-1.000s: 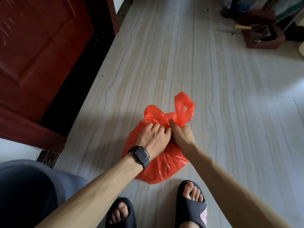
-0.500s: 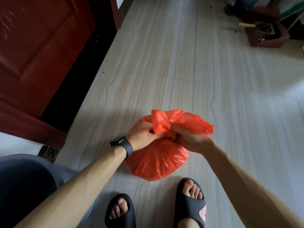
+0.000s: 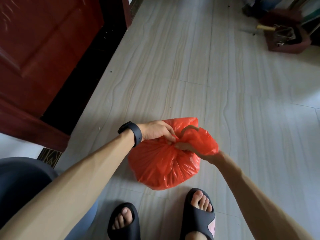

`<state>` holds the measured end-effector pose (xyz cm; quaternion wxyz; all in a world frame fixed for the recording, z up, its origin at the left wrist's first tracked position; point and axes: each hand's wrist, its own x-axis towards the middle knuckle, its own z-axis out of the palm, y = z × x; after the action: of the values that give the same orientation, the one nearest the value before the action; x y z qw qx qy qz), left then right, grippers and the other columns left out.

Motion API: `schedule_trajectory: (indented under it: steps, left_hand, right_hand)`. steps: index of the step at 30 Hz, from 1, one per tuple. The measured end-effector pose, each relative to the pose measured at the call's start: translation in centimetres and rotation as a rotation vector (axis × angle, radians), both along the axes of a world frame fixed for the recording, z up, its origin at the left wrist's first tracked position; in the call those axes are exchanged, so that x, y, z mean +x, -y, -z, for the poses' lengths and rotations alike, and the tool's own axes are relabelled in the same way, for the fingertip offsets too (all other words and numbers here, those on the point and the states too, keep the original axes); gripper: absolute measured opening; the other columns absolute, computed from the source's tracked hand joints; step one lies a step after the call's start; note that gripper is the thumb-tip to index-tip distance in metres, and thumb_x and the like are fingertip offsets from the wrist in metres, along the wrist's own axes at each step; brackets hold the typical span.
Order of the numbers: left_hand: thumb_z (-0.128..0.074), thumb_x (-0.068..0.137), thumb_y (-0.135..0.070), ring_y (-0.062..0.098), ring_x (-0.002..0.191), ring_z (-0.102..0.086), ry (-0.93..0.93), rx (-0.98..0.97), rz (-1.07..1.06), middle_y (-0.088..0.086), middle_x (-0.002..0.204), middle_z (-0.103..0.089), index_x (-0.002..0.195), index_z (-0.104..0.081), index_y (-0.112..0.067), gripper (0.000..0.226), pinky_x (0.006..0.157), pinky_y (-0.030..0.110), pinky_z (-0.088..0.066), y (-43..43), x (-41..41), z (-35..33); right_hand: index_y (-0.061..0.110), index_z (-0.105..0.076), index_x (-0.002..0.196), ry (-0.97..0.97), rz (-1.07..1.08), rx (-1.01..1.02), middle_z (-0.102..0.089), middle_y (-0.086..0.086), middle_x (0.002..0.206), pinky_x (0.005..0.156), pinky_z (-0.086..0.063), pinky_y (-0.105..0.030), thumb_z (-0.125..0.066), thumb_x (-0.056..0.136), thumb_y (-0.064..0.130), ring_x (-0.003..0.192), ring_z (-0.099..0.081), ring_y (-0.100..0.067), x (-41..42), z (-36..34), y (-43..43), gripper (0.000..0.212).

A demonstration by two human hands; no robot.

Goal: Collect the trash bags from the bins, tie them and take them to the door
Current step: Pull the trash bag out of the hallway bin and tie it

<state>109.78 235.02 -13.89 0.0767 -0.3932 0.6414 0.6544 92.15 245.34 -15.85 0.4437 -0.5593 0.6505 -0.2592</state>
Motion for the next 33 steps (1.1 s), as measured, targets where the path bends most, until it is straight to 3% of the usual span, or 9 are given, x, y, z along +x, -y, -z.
schedule_trajectory:
  steps: [3,6,10,13,18,23,26,29,33]
  left_hand:
    - [-0.069,0.084,-0.011,0.002,0.063,-0.063,-0.028,-0.004,-0.066,-0.002,0.068,-0.07,0.08,-0.071,-0.016,0.006,0.069,0.021,-0.043,-0.2,0.4,0.5]
    - [-0.065,0.087,-0.006,0.003,0.06,-0.063,-0.115,0.045,-0.215,-0.002,0.069,-0.069,0.087,-0.068,-0.011,0.005,0.062,0.017,-0.045,-0.5,1.0,0.4]
    - [-0.062,0.092,-0.017,0.008,0.07,-0.063,-0.193,0.121,-0.404,-0.002,0.079,-0.069,0.091,-0.066,-0.018,0.004,0.062,0.019,-0.045,-1.5,1.6,1.0]
    - [-0.064,0.093,-0.027,0.005,0.073,-0.061,-0.117,-0.039,-0.485,-0.007,0.083,-0.068,0.094,-0.065,-0.023,0.004,0.062,0.018,-0.042,-1.8,1.8,2.1]
    - [-0.064,0.09,-0.037,0.014,0.1,-0.068,-0.174,-0.007,-0.351,-0.001,0.104,-0.074,0.106,-0.073,-0.023,0.024,0.09,0.03,-0.051,-1.4,1.9,2.3]
    - [-0.069,0.08,-0.05,0.016,0.1,-0.068,-0.122,0.003,-0.321,-0.002,0.1,-0.075,0.101,-0.076,-0.019,0.038,0.095,0.033,-0.05,-0.7,2.0,1.7]
    - [-0.07,0.087,-0.038,0.015,0.104,-0.068,-0.075,-0.039,-0.253,-0.001,0.102,-0.076,0.1,-0.076,-0.018,0.024,0.1,0.032,-0.048,0.1,2.3,1.4]
    - [-0.072,0.088,-0.025,0.011,0.095,-0.068,-0.047,-0.157,-0.229,-0.001,0.097,-0.074,0.095,-0.073,-0.023,0.007,0.098,0.03,-0.049,0.7,3.0,1.1]
    - [-0.072,0.087,-0.03,0.004,0.084,-0.068,-0.004,-0.391,-0.317,-0.01,0.082,-0.072,0.091,-0.07,-0.028,0.005,0.083,0.024,-0.05,0.0,3.8,0.2]
  right_hand:
    - [0.031,-0.058,0.073,-0.058,0.082,-0.098,-0.068,0.001,0.078,0.069,-0.055,-0.036,-0.079,0.067,0.035,0.07,-0.065,-0.013,0.7,1.0,-0.3,0.022]
    - [0.027,-0.062,0.084,-0.076,0.172,-0.171,-0.067,0.011,0.07,0.061,-0.047,-0.015,-0.079,0.077,0.02,0.064,-0.062,0.003,1.3,0.9,0.1,0.02]
    - [0.026,-0.06,0.088,-0.074,0.214,-0.319,-0.066,0.01,0.08,0.063,-0.049,-0.022,-0.071,0.079,0.031,0.073,-0.064,-0.006,2.6,1.1,0.4,0.015]
    - [0.032,-0.058,0.083,-0.038,0.354,-0.313,-0.065,0.009,0.08,0.062,-0.049,-0.024,-0.071,0.074,0.045,0.071,-0.064,-0.006,2.9,1.4,0.6,0.02]
    - [0.033,-0.059,0.073,-0.128,0.408,-0.19,-0.059,0.017,0.055,0.053,-0.043,-0.022,-0.075,0.08,0.033,0.053,-0.055,-0.002,2.7,1.7,1.1,0.018]
    - [0.031,-0.063,0.078,-0.11,0.416,-0.187,-0.064,0.009,0.061,0.054,-0.049,-0.03,-0.074,0.082,0.033,0.058,-0.061,-0.008,3.2,1.5,0.8,0.012]
    - [0.032,-0.065,0.075,-0.002,0.387,-0.196,-0.064,0.011,0.06,0.054,-0.044,-0.015,-0.079,0.08,0.025,0.056,-0.059,0.001,3.4,0.8,0.8,0.016]
    - [0.023,-0.071,0.076,0.048,0.332,-0.151,-0.071,0.004,0.066,0.058,-0.049,-0.02,-0.084,0.076,0.032,0.062,-0.065,-0.005,3.0,0.0,1.2,0.015]
    - [0.029,-0.059,0.049,0.156,0.368,-0.082,-0.056,0.017,0.05,0.05,-0.041,-0.017,-0.079,0.081,0.039,0.049,-0.048,0.002,3.0,-0.4,1.3,0.039]
